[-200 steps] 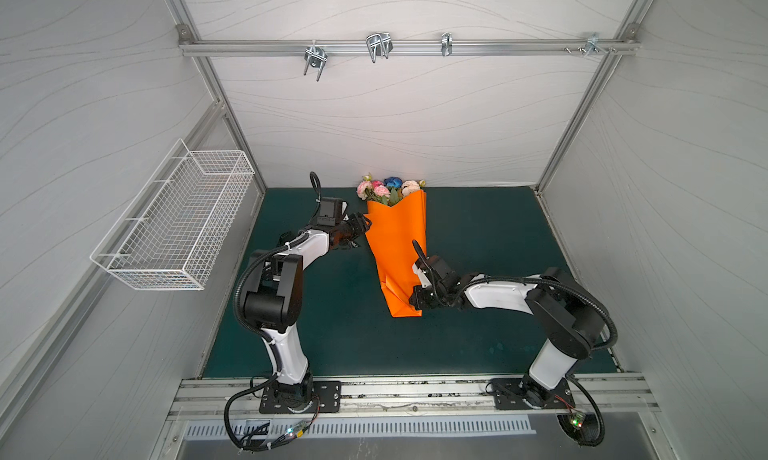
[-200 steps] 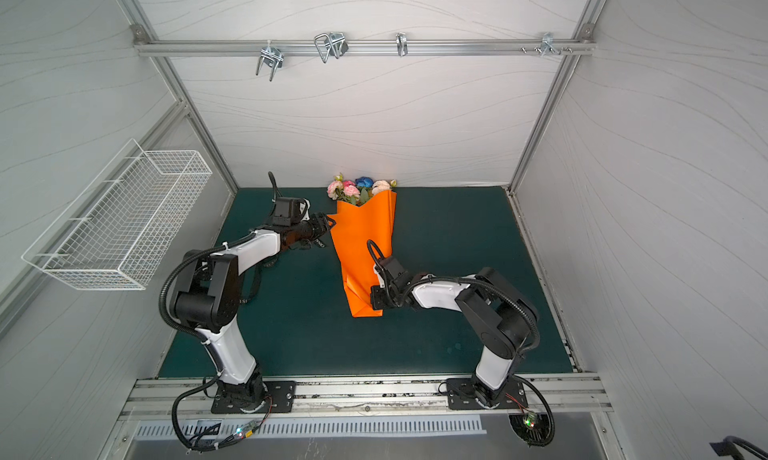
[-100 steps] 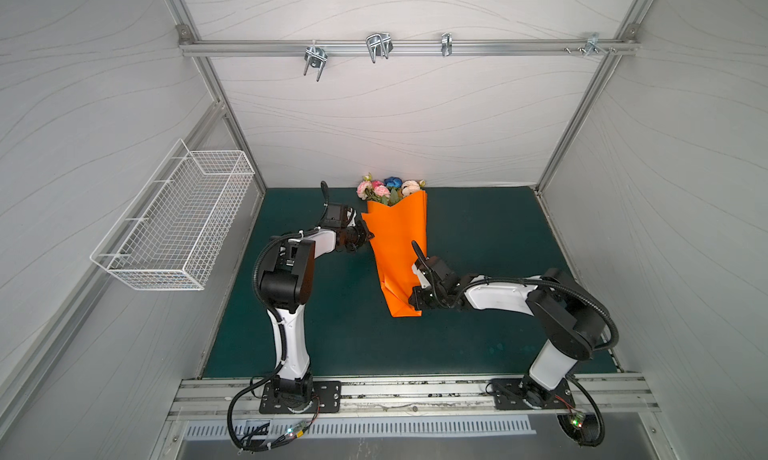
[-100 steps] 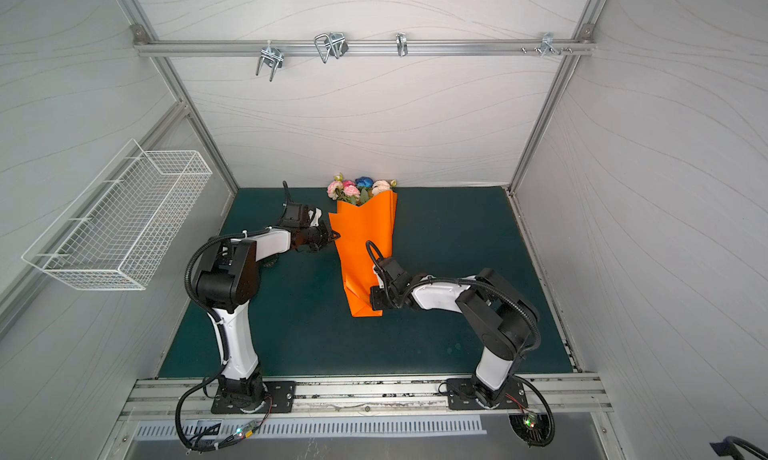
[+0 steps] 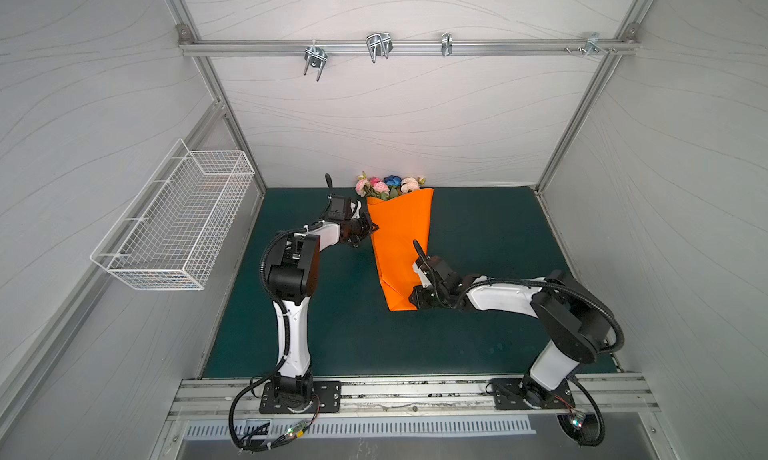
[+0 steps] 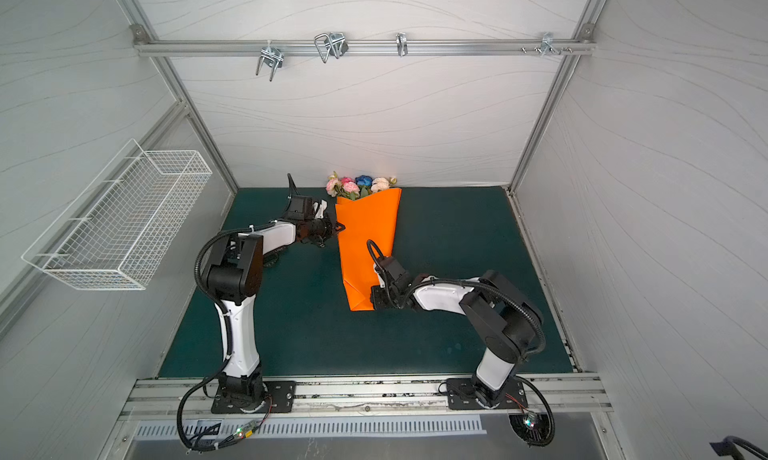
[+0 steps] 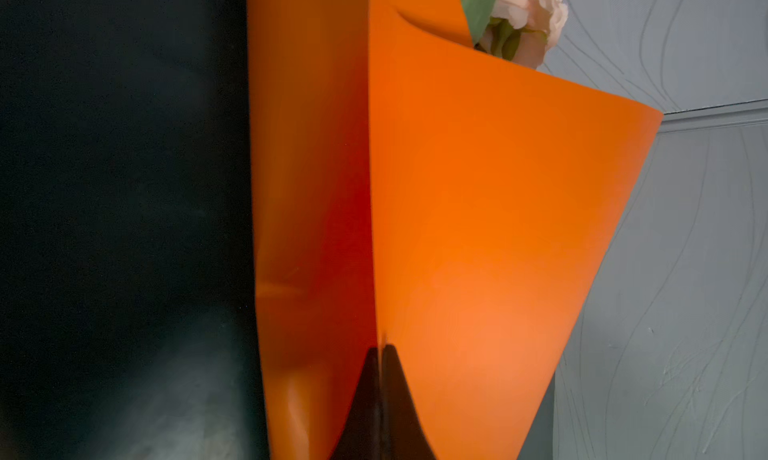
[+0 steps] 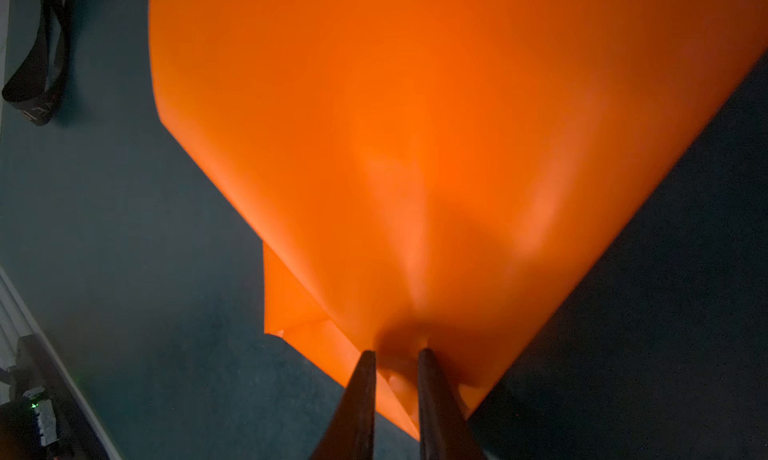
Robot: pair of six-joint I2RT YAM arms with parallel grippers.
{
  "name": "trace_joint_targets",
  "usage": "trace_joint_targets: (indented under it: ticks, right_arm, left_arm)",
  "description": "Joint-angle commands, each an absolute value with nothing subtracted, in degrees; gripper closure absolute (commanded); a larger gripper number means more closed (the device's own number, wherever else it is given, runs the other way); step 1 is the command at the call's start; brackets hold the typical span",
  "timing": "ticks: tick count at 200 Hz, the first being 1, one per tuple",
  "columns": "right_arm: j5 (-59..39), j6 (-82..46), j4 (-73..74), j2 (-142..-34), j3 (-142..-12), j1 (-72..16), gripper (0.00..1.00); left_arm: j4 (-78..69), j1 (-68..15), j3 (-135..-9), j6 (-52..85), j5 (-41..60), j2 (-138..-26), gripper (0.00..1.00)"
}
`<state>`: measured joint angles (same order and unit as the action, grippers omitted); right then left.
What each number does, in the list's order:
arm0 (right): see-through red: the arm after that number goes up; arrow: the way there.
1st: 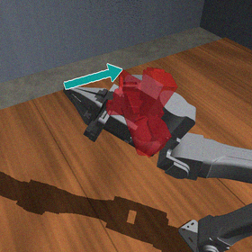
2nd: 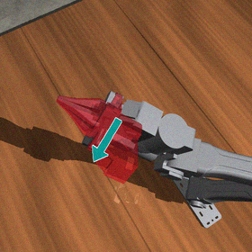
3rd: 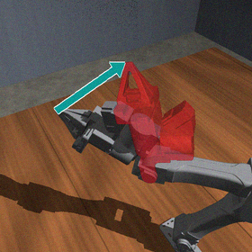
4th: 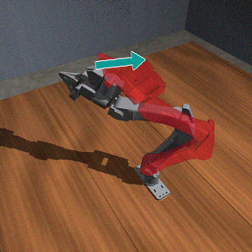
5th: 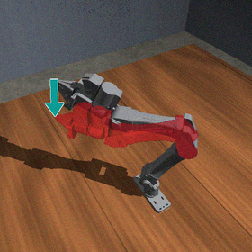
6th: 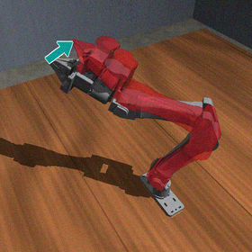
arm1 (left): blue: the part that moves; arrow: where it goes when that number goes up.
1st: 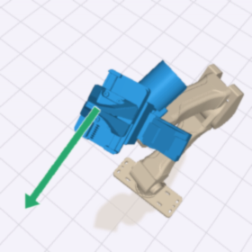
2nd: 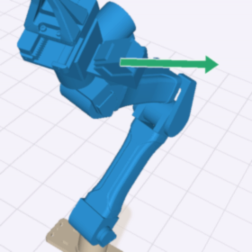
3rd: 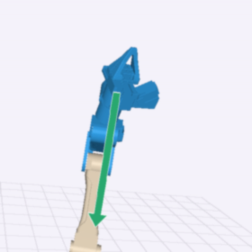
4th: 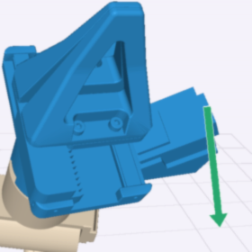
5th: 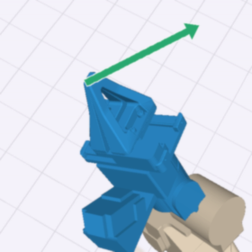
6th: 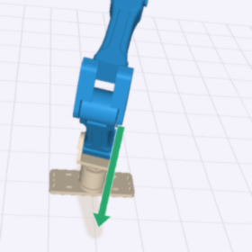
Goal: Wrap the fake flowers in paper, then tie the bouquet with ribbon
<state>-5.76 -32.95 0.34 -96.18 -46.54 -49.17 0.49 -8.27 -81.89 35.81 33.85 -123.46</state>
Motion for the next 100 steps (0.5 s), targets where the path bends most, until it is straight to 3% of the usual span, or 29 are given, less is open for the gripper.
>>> trace_joint_targets:
  ticks: [1, 10, 35, 48, 76, 100]
  right_arm:
    - [-4.7, -32.7, -0.9, -97.2, -47.3, -49.6, 0.78]
    - [-4.7, -32.9, -1.0, -97.5, -47.4, -49.6, 0.78]
    - [-4.1, -34.0, -2.0, -98.1, -47.6, -49.6, 0.78]
    - [-4.1, -34.4, -2.4, -98.4, -47.8, -49.7, 0.78]
    - [-4.0, -35.0, -2.0, -98.0, -47.3, -49.9, 0.78]
    - [-3.4, -35.1, -2.2, -97.6, -47.4, -50.5, 0.78]
  left_arm:
    - [-0.4, -8.0, -84.6, 34.8, 34.5, -125.5, 0.91]
    - [-1.0, -8.0, -84.1, 35.2, 34.5, -125.3, 0.86]
    - [-1.9, -8.0, -81.3, 35.5, 32.8, -121.2, 0.48]
    - [-1.3, -8.0, -79.1, 35.1, 30.7, -117.4, 0.37]
    - [5.8, -8.5, -71.7, 34.8, 20.2, -106.0, 0.34]
    - [9.7, -12.1, -63.2, 34.8, 12.4, -95.9, 0.44]
